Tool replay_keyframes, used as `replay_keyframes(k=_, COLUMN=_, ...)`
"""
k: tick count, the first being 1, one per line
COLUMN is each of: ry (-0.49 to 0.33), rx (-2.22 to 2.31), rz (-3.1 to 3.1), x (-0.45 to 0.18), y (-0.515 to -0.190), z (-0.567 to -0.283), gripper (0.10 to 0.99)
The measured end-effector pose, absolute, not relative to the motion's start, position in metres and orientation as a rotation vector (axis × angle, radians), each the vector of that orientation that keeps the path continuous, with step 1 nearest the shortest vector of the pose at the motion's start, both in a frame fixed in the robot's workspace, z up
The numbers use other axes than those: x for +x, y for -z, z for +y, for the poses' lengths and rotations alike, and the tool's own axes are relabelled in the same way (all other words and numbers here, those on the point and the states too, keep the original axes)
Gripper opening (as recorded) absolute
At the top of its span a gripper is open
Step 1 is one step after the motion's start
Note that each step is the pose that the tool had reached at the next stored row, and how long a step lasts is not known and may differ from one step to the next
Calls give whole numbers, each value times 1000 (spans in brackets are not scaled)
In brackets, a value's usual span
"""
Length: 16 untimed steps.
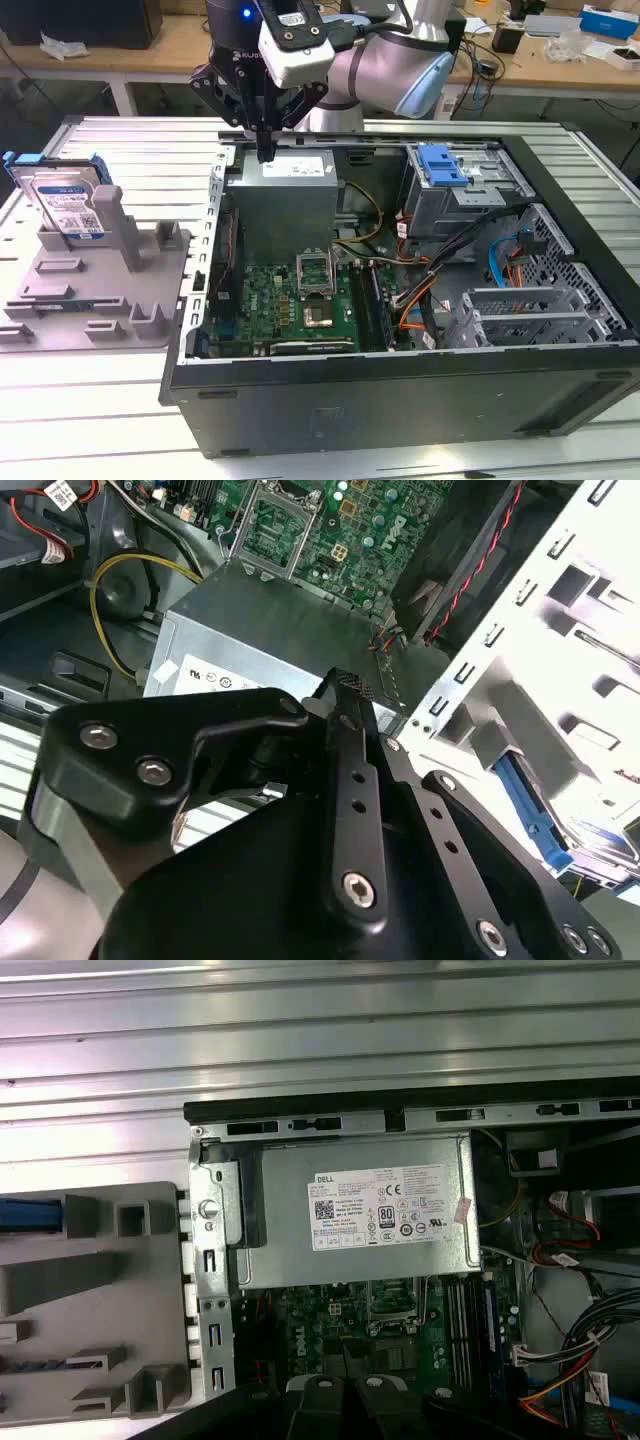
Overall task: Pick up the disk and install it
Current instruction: 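Reach for the disk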
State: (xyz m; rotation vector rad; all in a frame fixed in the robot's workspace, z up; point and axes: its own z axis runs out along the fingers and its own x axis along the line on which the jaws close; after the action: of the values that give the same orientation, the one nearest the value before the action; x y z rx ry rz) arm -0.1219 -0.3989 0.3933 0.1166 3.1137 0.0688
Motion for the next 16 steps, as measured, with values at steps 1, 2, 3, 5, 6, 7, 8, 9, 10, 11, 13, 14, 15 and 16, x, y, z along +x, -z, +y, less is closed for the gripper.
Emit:
replay_keyframes(k=1, ry=-69, rx=117, rz=3114, x=-122, y=-393, z=-399, gripper=106)
replay_keyframes(k=2, ry=-69, rx=117, rz=3114, x=-122, y=-393, z=-399, gripper=106)
replay_keyframes(k=3, ry=-69, rx=117, rz=3114, x=-122, y=-393, z=-399, gripper=106)
replay_keyframes(k=5, ry=-69, rx=117, rz=3114, x=-122, y=-393, z=-399, gripper=106)
replay_keyframes(k=6, ry=-69, rx=117, rz=3114, x=-122, y=-393, z=-399, gripper=106)
replay_keyframes(k=7, ry=-69, rx=117, rz=3114, x=-122, y=-393, z=-399, gripper=106)
replay_keyframes(k=8, ry=-69, rx=117, rz=3114, x=-122, y=-393, z=-399, gripper=106)
replay_keyframes(k=9, ry=-69, rx=117, rz=3114, x=-122, y=-393, z=-399, gripper=106)
replay_keyframes(k=10, ry=-69, rx=117, rz=3114, x=-123, y=-393, z=-399, gripper=106)
replay_keyframes(k=11, ry=-69, rx=117, rz=3116, x=-127, y=-393, z=-399, gripper=106)
replay_keyframes(k=13, ry=-69, rx=117, rz=3120, x=-139, y=-392, z=-398, gripper=106)
replay_keyframes(k=14, ry=-69, rx=117, rz=3122, x=-142, y=-392, z=-398, gripper=106)
replay_keyframes(k=15, ry=-69, rx=118, rz=3123, x=-148, y=-391, z=-397, gripper=106)
replay_keyframes(k=16, ry=-68, rx=117, rz=3125, x=-152, y=-391, z=-397, gripper=106)
